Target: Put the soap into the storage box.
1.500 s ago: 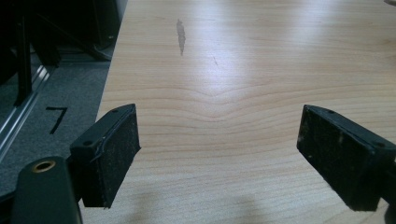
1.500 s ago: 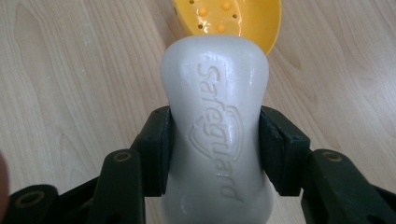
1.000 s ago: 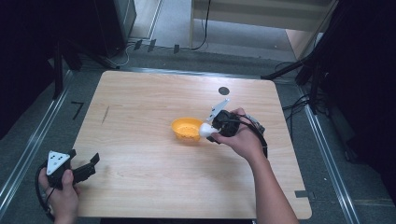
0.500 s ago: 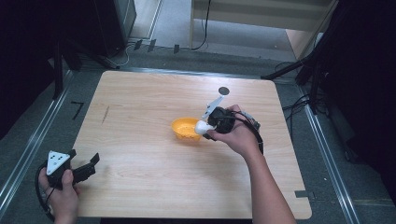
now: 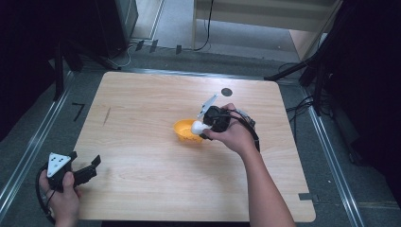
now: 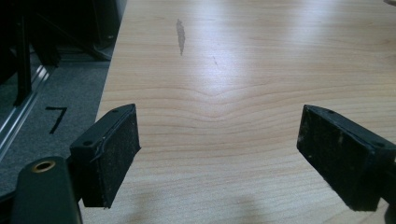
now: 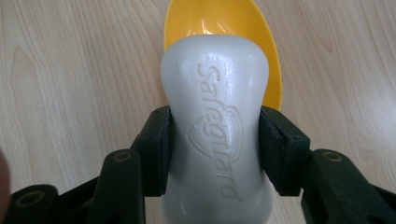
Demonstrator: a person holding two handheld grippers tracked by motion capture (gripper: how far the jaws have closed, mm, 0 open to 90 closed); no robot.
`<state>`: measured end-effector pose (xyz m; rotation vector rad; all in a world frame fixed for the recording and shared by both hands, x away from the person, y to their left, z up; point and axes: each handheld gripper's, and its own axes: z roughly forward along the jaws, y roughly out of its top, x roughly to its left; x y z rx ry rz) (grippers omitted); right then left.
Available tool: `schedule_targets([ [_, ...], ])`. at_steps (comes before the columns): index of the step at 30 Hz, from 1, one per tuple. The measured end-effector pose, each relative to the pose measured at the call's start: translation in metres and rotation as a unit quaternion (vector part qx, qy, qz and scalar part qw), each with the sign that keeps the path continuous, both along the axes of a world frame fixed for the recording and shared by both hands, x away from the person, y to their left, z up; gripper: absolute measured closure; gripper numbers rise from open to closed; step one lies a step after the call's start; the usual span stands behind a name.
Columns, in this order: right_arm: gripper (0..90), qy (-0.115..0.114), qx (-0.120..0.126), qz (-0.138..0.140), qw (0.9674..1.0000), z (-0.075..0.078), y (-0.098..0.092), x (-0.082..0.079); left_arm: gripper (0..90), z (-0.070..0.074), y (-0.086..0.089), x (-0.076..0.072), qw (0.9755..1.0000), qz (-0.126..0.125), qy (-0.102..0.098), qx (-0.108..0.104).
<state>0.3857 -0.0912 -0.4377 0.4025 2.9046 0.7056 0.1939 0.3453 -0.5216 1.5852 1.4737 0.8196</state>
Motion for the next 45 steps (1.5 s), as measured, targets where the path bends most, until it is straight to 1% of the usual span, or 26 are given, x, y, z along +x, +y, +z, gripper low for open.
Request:
schedule_targets([
  [6, 50.9, -0.003, -0.004, 0.012, 0.9999, 0.003, 0.009, 0.003, 13.4, 0.000, 0.000, 0.000, 1.0000, 0.000, 0.002, -0.001],
  [7, 50.9, 0.000, -0.006, 0.013, 0.9999, 0.003, 0.011, 0.004, 13.4, 0.000, 0.001, 0.000, 1.0000, 0.000, 0.002, -0.001],
  [10, 50.9, -0.004, -0.010, 0.022, 0.9997, 0.003, 0.017, 0.006, 13.4, 0.000, 0.001, 0.000, 1.0000, 0.001, 0.003, -0.001],
  [17, 50.9, -0.005, -0.015, 0.029, 0.9994, -0.001, 0.028, 0.013, 13.4, 0.000, 0.001, 0.000, 1.0000, 0.001, 0.003, -0.003],
  [19, 50.9, -0.010, -0.019, 0.035, 0.9991, -0.003, 0.031, 0.017, 13.4, 0.000, 0.001, 0.000, 1.0000, 0.000, 0.003, -0.004],
  [21, 50.9, -0.008, -0.023, 0.032, 0.9992, -0.004, 0.032, 0.017, 13.4, 0.000, 0.001, 0.001, 1.0000, 0.000, 0.003, -0.005],
  [22, 50.9, -0.011, -0.023, 0.038, 0.9990, -0.005, 0.033, 0.019, 13.4, 0.000, 0.001, 0.001, 1.0000, 0.001, 0.003, -0.006],
  [24, 50.9, -0.010, -0.024, 0.037, 0.9990, -0.007, 0.035, 0.020, 13.4, 0.000, 0.001, 0.001, 1.0000, 0.001, 0.003, -0.006],
  [25, 50.9, -0.014, -0.025, 0.037, 0.9989, -0.008, 0.037, 0.022, 13.4, 0.000, 0.001, 0.001, 1.0000, 0.001, 0.003, -0.006],
  [31, 50.8, -0.016, -0.020, 0.045, 0.9987, -0.011, 0.039, 0.027, 13.4, 0.000, 0.002, 0.000, 1.0000, 0.001, 0.003, -0.005],
  [34, 50.8, -0.013, -0.027, 0.050, 0.9983, -0.013, 0.040, 0.029, 13.4, 0.000, 0.002, 0.000, 1.0000, 0.001, 0.003, -0.006],
  [36, 50.8, -0.015, -0.033, 0.055, 0.9978, -0.016, 0.041, 0.030, 13.4, 0.000, 0.002, 0.000, 1.0000, 0.001, 0.003, -0.008],
  [38, 50.8, -0.017, -0.034, 0.054, 0.9978, -0.017, 0.041, 0.031, 13.4, 0.000, 0.002, 0.000, 1.0000, 0.001, 0.001, -0.009],
  [40, 50.8, -0.019, -0.032, 0.060, 0.9975, -0.018, 0.042, 0.031, 13.4, 0.000, 0.002, 0.000, 1.0000, 0.001, 0.002, -0.009],
  [43, 50.8, -0.014, -0.038, 0.062, 0.9973, -0.022, 0.045, 0.031, 13.4, 0.000, 0.002, 0.000, 1.0000, 0.001, 0.002, -0.009],
  [45, 50.8, -0.015, -0.041, 0.062, 0.9971, -0.023, 0.046, 0.032, 13.4, 0.000, 0.002, 0.000, 1.0000, 0.001, 0.002, -0.009],
])
